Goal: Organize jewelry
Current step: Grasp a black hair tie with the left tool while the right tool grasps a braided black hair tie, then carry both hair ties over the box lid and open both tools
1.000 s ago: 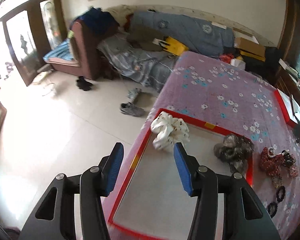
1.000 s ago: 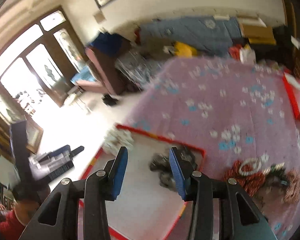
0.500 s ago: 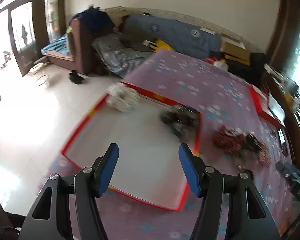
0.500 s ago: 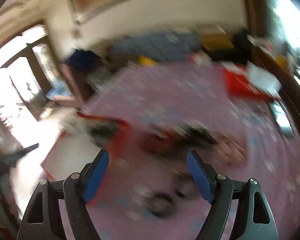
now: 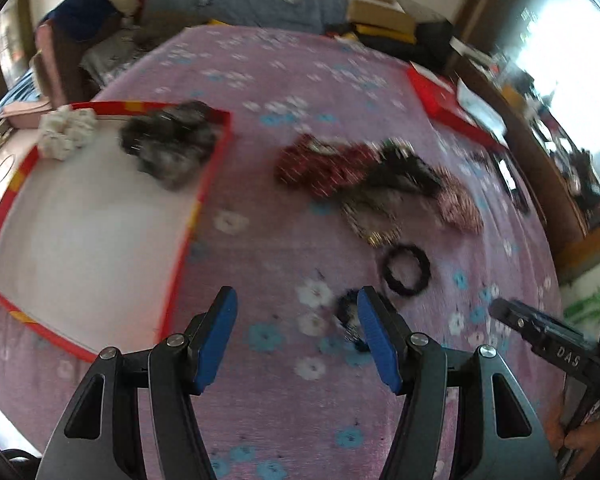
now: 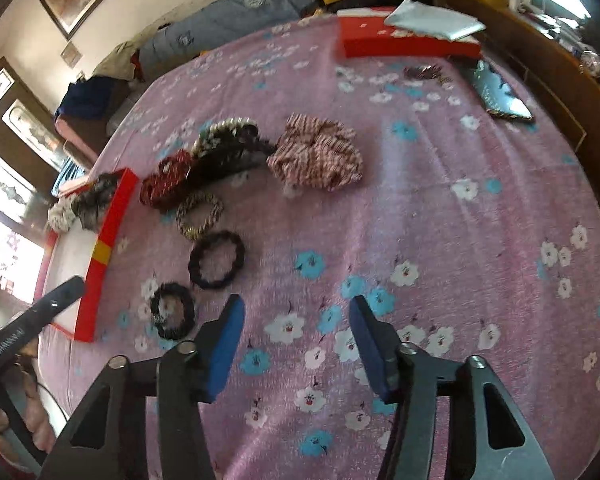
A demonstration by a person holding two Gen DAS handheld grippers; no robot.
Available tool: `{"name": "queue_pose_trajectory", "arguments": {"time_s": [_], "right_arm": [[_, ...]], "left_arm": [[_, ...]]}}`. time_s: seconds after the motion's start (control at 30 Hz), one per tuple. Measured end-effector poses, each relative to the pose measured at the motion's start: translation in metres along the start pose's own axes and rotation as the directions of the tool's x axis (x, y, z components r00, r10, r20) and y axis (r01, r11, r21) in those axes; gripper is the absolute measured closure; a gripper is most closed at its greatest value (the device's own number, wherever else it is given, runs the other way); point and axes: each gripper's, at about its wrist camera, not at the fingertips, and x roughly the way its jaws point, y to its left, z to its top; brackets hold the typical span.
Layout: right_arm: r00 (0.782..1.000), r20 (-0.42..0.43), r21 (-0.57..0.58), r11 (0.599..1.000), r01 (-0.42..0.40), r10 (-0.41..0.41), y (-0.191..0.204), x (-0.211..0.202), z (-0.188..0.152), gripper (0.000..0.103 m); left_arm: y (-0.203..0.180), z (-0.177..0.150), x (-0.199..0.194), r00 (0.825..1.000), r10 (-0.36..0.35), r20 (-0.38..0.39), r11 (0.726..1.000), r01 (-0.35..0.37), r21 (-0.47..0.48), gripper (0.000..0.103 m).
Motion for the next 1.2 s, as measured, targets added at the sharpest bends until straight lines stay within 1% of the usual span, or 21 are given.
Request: {"name": "queue_pose_trajectory", "arguments": {"time_s": [0.13, 0.23, 0.43, 0.47, 0.5, 0.53, 0.63, 0.8, 0.83, 0.87, 0.9, 0.93, 1.0, 1.1, 1.2], "right_arm": [[0.999, -0.018, -0.042, 0.999, -0.031, 0.03, 0.009, 0.012, 0.0, 0.057], [0.999, -0.023, -0.093, 0.994, -0.051, 0.049, 0.021, 0.022, 0.005, 0.06], [0.997, -0.038, -0.145, 0.987, -0.07, 0.066, 0.039, 0.043, 0.019, 0.06], [0.997, -0.041, -0.152, 0.986, -0.067, 0.062, 0.042, 0.047, 0.021, 0.06], [0.997, -0.045, -0.157, 0.986, -0.064, 0.058, 0.044, 0.051, 0.023, 0.062], [0.997, -0.05, -0.161, 0.985, -0.066, 0.058, 0.045, 0.054, 0.024, 0.065], [0.996, -0.068, -0.16, 0.984, -0.072, 0.062, 0.047, 0.064, 0.028, 0.069], [0.995, -0.082, -0.168, 0.983, -0.069, 0.055, 0.05, 0.075, 0.028, 0.071], [0.996, -0.073, -0.173, 0.983, -0.063, 0.051, 0.052, 0.076, 0.028, 0.072], [0.996, -0.072, -0.176, 0.983, -0.06, 0.048, 0.053, 0.076, 0.029, 0.072], [0.996, -0.071, -0.177, 0.982, -0.059, 0.047, 0.054, 0.077, 0.03, 0.077], [0.997, -0.069, -0.18, 0.982, -0.053, 0.041, 0.056, 0.078, 0.03, 0.084], [0.998, -0.058, -0.195, 0.981, -0.017, 0.006, 0.058, 0.08, 0.03, 0.092], [0.998, -0.059, -0.193, 0.981, -0.015, 0.004, 0.058, 0.079, 0.031, 0.095], [0.998, -0.058, -0.172, 0.985, -0.031, 0.021, 0.055, 0.073, 0.031, 0.096]], "left_arm": [[-0.011, -0.005, 0.016, 1.0, -0.006, -0.024, 0.999, 0.007, 0.038, 0.043], [-0.016, -0.005, 0.028, 0.999, -0.012, -0.043, 0.998, 0.015, 0.066, 0.046], [-0.024, -0.006, 0.05, 0.996, -0.019, -0.083, 0.994, 0.028, 0.109, 0.063], [-0.024, -0.006, 0.053, 0.996, -0.024, -0.091, 0.993, 0.034, 0.113, 0.067], [-0.025, -0.007, 0.055, 0.995, -0.029, -0.096, 0.993, 0.04, 0.114, 0.068], [-0.025, -0.007, 0.057, 0.995, -0.031, -0.1, 0.992, 0.042, 0.115, 0.069], [-0.029, -0.01, 0.06, 0.995, -0.029, -0.095, 0.991, 0.041, 0.124, 0.071], [-0.03, -0.012, 0.06, 0.996, -0.024, -0.082, 0.992, 0.034, 0.124, 0.072], [-0.03, -0.012, 0.06, 0.997, -0.018, -0.079, 0.992, 0.028, 0.125, 0.074], [-0.031, -0.013, 0.06, 0.997, -0.007, -0.075, 0.992, 0.017, 0.128, 0.084], [-0.032, -0.013, 0.061, 0.997, 0.012, -0.073, 0.991, -0.002, 0.133, 0.093], [-0.032, -0.012, 0.061, 0.997, 0.017, -0.076, 0.991, -0.007, 0.133, 0.096], [-0.031, -0.011, 0.061, 0.996, 0.017, -0.085, 0.992, -0.007, 0.122, 0.097], [-0.029, -0.009, 0.058, 0.996, 0.0, -0.093, 0.995, 0.01, 0.1, 0.098], [-0.028, -0.006, 0.043, 0.997, -0.03, -0.074, 0.997, 0.035, 0.076, 0.098]]}}
